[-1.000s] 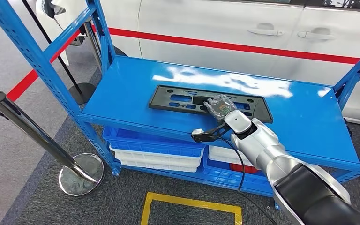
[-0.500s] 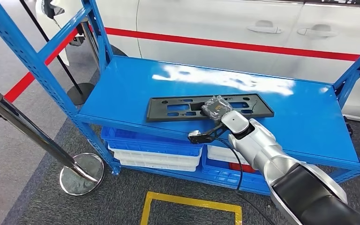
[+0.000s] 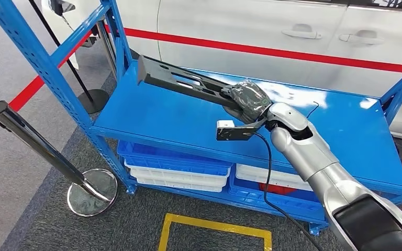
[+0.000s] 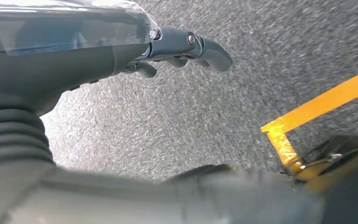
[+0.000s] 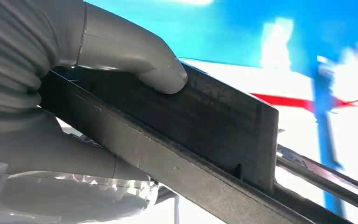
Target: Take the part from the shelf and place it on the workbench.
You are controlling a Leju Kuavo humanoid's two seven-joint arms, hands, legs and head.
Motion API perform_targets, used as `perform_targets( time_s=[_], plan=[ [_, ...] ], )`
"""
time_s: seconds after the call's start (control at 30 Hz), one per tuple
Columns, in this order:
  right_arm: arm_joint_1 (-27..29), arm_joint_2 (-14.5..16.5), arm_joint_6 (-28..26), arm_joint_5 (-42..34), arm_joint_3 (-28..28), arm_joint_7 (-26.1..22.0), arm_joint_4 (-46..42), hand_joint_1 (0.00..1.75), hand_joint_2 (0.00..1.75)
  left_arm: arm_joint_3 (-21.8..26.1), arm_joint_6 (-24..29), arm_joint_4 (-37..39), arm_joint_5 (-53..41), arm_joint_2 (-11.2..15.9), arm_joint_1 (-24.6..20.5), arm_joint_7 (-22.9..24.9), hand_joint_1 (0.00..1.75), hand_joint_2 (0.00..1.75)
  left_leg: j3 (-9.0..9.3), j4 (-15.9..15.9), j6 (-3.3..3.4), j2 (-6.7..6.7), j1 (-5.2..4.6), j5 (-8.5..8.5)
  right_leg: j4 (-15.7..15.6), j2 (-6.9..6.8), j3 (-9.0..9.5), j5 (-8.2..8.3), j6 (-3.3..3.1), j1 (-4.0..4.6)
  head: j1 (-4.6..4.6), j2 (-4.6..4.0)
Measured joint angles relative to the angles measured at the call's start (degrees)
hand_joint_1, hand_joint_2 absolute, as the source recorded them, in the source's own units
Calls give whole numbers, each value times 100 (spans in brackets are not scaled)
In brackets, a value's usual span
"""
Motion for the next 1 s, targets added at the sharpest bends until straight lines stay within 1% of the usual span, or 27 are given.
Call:
perform_targets(
  time_s=[0.03, 0.07, 0.1, 0.13, 0.17, 0.2, 0.23, 0.27, 0.3, 0.33, 0.37, 0.43, 0.5, 0.53, 0.57, 0.63, 0.67, 0.7, 0.73, 0.77, 0.8, 0.83, 0.87, 0.9, 0.93, 1.0],
  plan=[
    [81, 10, 165, -389, -80, -35, -301, 175, 175, 25, 31, 0, 15, 2, 15, -14, 0, 175, 13, -23, 32, 5, 12, 11, 170, 36, -76, -116, 18, -9, 1, 0],
    [180, 27, 341, -824, -167, -66, -606, 175, 175, 51, 66, 0, 37, 3, 25, -28, 0, 175, 24, -39, 58, 9, 20, 15, 463, 76, -209, -282, 29, -19, 1, 0],
    [293, 58, 515, -1268, -258, -93, -903, 175, 175, 76, 98, 0, 61, 5, 35, -41, 0, 175, 27, -43, 75, 12, 17, 11, 856, 111, -391, -462, 38, -21, 1, 0],
    [424, 103, 665, -1654, -339, -111, -1170, 175, 175, 101, 123, 0, 84, 9, 51, -50, 0, 175, 32, -41, 87, 15, 15, 3, 1253, 131, -585, -601, 47, -22, 1, 0],
    [567, 153, 802, -1989, -415, -116, -1413, 175, 175, 131, 145, 0, 99, 14, 75, -61, 0, 175, 44, -38, 92, 16, 12, -9, 1529, 139, -728, -654, 53, -23, 1, 0],
    [717, 204, 930, -2276, -479, -109, -1626, 175, 175, 159, 163, 0, 111, 20, 103, -71, 0, 175, 60, -32, 93, 17, 11, -25, 1601, 143, -785, -593, 54, -23, 1, 0],
    [864, 245, 1055, -2531, -529, -96, -1817, 175, 175, 183, 180, 0, 120, 26, 129, -85, 0, 175, 78, -22, 88, 18, 10, -45, 1452, 142, -739, -435, 47, -23, 1, 0],
    [1025, 273, 1189, -2802, -578, -82, -2015, 175, 175, 203, 200, 0, 130, 31, 151, -104, 0, 175, 99, -9, 78, 18, 10, -70, 1087, 129, -587, -198, 28, -20, 2, 0],
    [1194, 287, 1321, -3075, -624, -80, -2207, 175, 175, 217, 220, 0, 141, 33, 172, -123, 0, 175, 117, 4, 64, 18, 4, -95, 683, 95, -405, -8, 1, -6, 2, 0],
    [1361, 297, 1445, -3338, -668, -93, -2389, 175, 175, 237, 239, 0, 155, 34, 188, -143, 0, 175, 125, 21, 42, 19, -7, -119, 325, 67, -249, 115, -29, 13, 2, 0],
    [1542, 301, 1554, -3579, -710, -119, -2550, 175, 175, 264, 255, 0, 169, 36, 205, -162, 0, 175, 127, 28, 18, 27, -15, -135, 83, 46, -144, 173, -56, 34, 2, 0],
    [1880, 305, 1695, -3909, -768, -195, -2771, 175, 175, 320, 281, 0, 188, 39, 233, -197, 0, 175, 132, 23, -38, 62, -24, -152, -31, 70, -105, 144, -96, 63, 2, 0],
    [2247, 278, 1746, -4069, -812, -281, -2928, 175, 175, 358, 314, 0, 194, 46, 242, -222, 0, 175, 142, 53, -101, 103, -27, -213, -69, 102, -76, 157, -148, 29, 2, 0],
    [2438, 246, 1758, -4122, -828, -329, -3007, 175, 175, 375, 328, 0, 198, 50, 240, -233, 0, 175, 106, 178, -131, 115, -28, -315, -95, 107, -56, 165, -180, 9, 1, 0],
    [2629, 205, 1760, -4168, -840, -373, -3080, 175, 175, 397, 336, 0, 201, 53, 236, -244, 0, 175, 18, 410, -160, 120, -27, -471, -117, 107, -38, 170, -206, -10, 1, 0],
    [2988, 120, 1763, -4249, -845, -441, -3200, 175, 175, 443, 346, -1, 198, 56, 215, -276, 0, 175, -278, 1136, -205, 122, -16, -854, -121, 107, -30, 163, -234, -10, 0, 0],
    [3156, 89, 1762, -4281, -846, -459, -3239, 175, 175, 460, 354, -2, 188, 57, 198, -297, 0, 175, -399, 1440, -221, 123, -12, -969, -119, 109, -28, 160, -236, -9, 0, 0],
    [3314, 65, 1762, -4306, -847, -470, -3276, 175, 175, 470, 369, -3, 165, 57, 184, -320, 0, 175, -440, 1577, -231, 123, -10, -986, -116, 116, -27, 159, -237, -10, 0, 0],
    [3456, 50, 1762, -4328, -849, -484, -3316, 175, 175, 473, 392, -4, 129, 58, 175, -341, 0, 175, -371, 1489, -232, 124, -6, -891, -111, 131, -23, 157, -233, -10, 0, 0],
    [3587, 44, 1762, -4343, -850, -503, -3361, 175, 175, 473, 419, -4, 88, 61, 175, -356, 0, 175, -198, 1176, -224, 123, -2, -705, -105, 153, -15, 152, -227, -11, 0, 0],
    [3704, 42, 1762, -4353, -852, -528, -3410, 175, 175, 473, 443, -4, 46, 67, 182, -363, 0, 175, 17, 759, -204, 113, 1, -525, -98, 175, -9, 147, -215, -11, 0, 0],
    [3810, 40, 1758, -4358, -852, -556, -3458, 175, 175, 472, 458, -3, 16, 73, 190, -365, 0, 175, 207, 378, -180, 102, -4, -398, -85, 199, -10, 144, -196, -4, 1, 0],
    [3913, 40, 1750, -4358, -852, -576, -3499, 175, 175, 472, 465, -3, 1, 79, 198, -364, 0, 175, 335, 115, -149, 93, -11, -332, -76, 217, -19, 147, -170, 3, 1, 0],
    [4012, 39, 1727, -4342, -852, -588, -3538, 175, 175, 472, 468, -3, 2, 83, 202, -363, 0, 175, 386, -3, -116, 86, -21, -332, -72, 229, -31, 153, -141, 9, 1, 0],
    [4103, 39, 1694, -4317, -852, -592, -3576, 175, 175, 473, 475, -3, 20, 83, 203, -362, 0, 175, 391, -26, -86, 88, -30, -337, -72, 237, -41, 165, -110, 12, 1, 0],
    [4260, 39, 1624, -4260, -852, -587, -3652, 175, 175, 476, 502, -4, 63, 79, 200, -366, 0, 175, 399, -63, -8, 103, -13, -302, -59, 239, -53, 152, -51, 11, 1, 0]
  ],
)
